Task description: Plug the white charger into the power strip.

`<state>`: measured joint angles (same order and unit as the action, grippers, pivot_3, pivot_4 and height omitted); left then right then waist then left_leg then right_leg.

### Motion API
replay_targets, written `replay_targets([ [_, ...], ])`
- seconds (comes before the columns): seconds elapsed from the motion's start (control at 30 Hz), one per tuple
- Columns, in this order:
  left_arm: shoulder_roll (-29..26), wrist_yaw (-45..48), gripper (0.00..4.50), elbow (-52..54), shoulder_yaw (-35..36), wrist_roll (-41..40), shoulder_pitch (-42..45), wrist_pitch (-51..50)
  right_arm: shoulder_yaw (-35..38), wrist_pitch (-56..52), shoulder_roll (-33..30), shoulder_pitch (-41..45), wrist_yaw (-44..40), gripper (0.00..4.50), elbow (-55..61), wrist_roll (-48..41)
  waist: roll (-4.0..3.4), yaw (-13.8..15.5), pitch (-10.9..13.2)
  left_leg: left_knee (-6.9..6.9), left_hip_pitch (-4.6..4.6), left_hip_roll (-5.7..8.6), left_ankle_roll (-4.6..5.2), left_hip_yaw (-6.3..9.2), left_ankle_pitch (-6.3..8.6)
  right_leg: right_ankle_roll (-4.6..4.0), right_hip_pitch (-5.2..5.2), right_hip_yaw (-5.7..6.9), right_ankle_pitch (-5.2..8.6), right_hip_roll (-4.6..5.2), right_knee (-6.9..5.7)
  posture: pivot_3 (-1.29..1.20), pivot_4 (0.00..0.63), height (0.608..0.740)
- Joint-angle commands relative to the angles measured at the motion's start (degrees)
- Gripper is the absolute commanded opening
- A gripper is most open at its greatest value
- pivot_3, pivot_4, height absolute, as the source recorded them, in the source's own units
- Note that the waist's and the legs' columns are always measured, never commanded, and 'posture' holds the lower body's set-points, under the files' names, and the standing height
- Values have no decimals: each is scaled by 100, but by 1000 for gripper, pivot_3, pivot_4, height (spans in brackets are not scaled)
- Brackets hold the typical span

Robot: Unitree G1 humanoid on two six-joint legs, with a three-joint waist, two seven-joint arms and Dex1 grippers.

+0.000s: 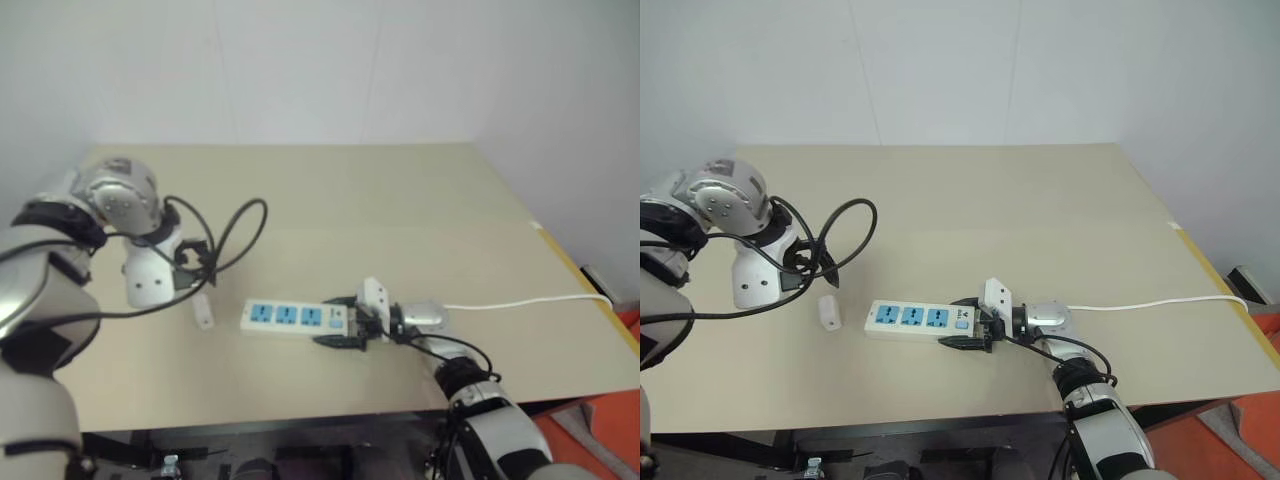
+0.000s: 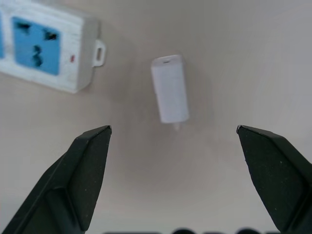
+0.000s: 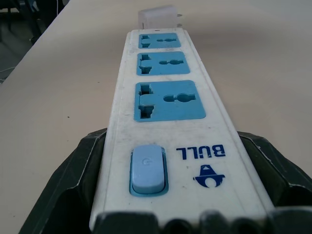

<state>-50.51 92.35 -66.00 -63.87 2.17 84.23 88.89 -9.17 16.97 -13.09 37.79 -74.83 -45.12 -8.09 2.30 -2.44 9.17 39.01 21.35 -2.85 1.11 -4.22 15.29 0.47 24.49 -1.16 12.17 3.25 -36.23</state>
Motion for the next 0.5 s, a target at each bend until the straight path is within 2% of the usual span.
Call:
replay_targets([
  [0.03, 84, -12, 4500, 52, -74, 63, 96, 66, 9, -170, -69, 54, -21, 3438, 74, -10, 2, 12, 1, 1, 3, 0, 0, 0, 0, 0, 1, 1, 0, 1, 1, 0, 150, 740],
  [0.3, 360, -210, 4500, 71, 103, 670, -144, -142, 39, -318, -228, -18, -47, 3438, 259, -22, 3, 65, 3, 5, 13, 4, 0, 1, 0, -1, 6, 2, -2, 6, 2, 0, 150, 740],
  [0.5, 515, -534, 4500, 83, 286, 1208, -356, -329, 47, -411, -265, -62, -5, 3438, 396, -43, 3, 126, 3, 22, 76, 4, 1, 2, 0, -17, 65, 3, -15, 5, -11, 0, 150, 740],
])
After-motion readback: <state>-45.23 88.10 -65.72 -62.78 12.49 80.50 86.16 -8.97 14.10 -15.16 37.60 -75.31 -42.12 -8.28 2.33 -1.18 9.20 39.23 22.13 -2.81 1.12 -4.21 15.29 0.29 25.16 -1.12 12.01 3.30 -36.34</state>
